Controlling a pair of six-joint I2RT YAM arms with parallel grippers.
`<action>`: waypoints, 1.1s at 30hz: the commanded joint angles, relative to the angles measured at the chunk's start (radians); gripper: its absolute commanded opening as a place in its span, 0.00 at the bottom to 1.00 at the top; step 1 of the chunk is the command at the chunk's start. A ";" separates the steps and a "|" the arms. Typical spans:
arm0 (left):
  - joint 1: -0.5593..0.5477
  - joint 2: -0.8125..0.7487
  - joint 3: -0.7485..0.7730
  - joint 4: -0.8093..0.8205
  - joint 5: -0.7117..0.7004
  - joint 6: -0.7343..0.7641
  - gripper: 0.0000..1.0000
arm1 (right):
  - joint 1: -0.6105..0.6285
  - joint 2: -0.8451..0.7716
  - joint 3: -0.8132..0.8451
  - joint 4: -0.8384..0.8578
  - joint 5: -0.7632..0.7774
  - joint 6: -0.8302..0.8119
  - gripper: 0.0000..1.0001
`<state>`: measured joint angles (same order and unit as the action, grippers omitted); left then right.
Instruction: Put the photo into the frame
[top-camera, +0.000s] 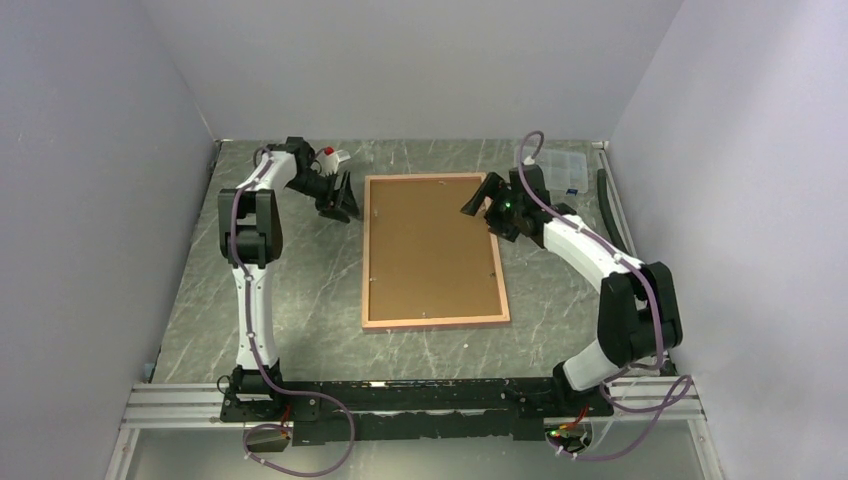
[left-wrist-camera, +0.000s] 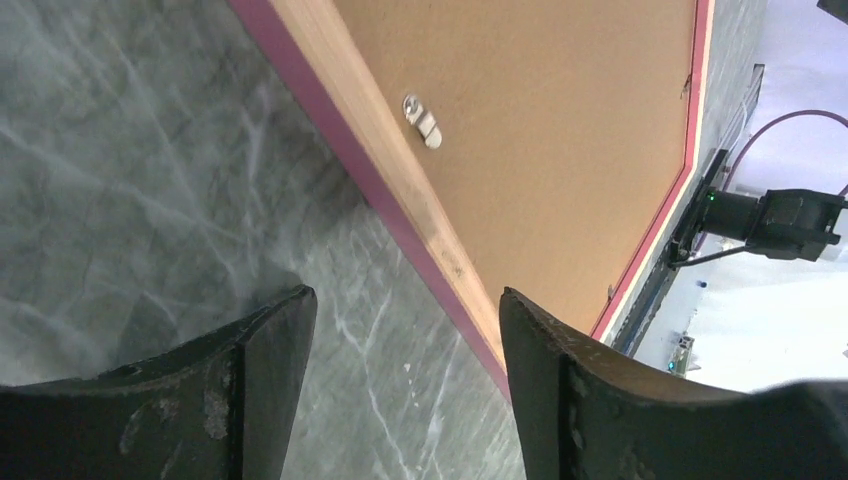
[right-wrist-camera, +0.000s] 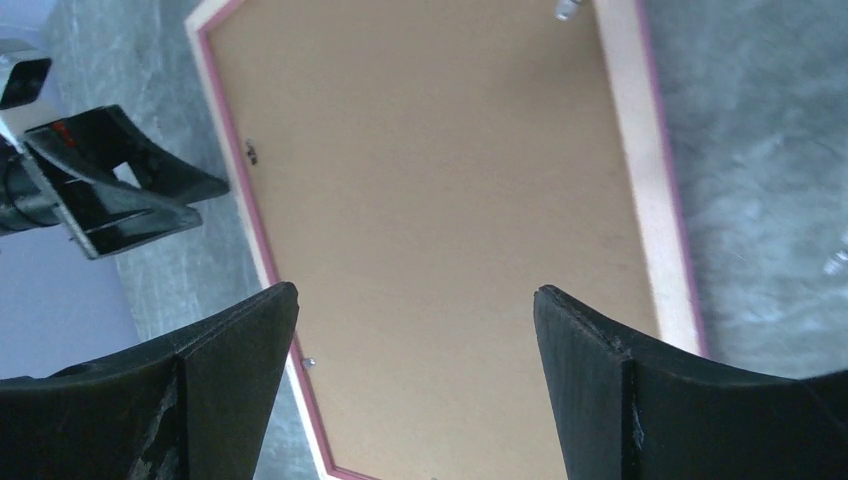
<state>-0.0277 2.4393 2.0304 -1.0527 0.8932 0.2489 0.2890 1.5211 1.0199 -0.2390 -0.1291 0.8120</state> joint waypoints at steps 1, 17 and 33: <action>-0.032 0.027 0.051 0.039 0.045 -0.049 0.70 | 0.049 0.080 0.102 0.034 0.017 0.000 0.91; -0.109 0.006 -0.138 0.143 -0.033 -0.032 0.22 | 0.149 0.583 0.538 0.161 -0.262 0.023 0.69; -0.123 -0.014 -0.226 0.161 -0.025 -0.020 0.17 | 0.245 0.878 0.809 0.181 -0.366 0.103 0.63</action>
<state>-0.1177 2.4119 1.8595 -0.8890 0.9745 0.1955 0.5087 2.3753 1.8008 -0.1024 -0.4534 0.8829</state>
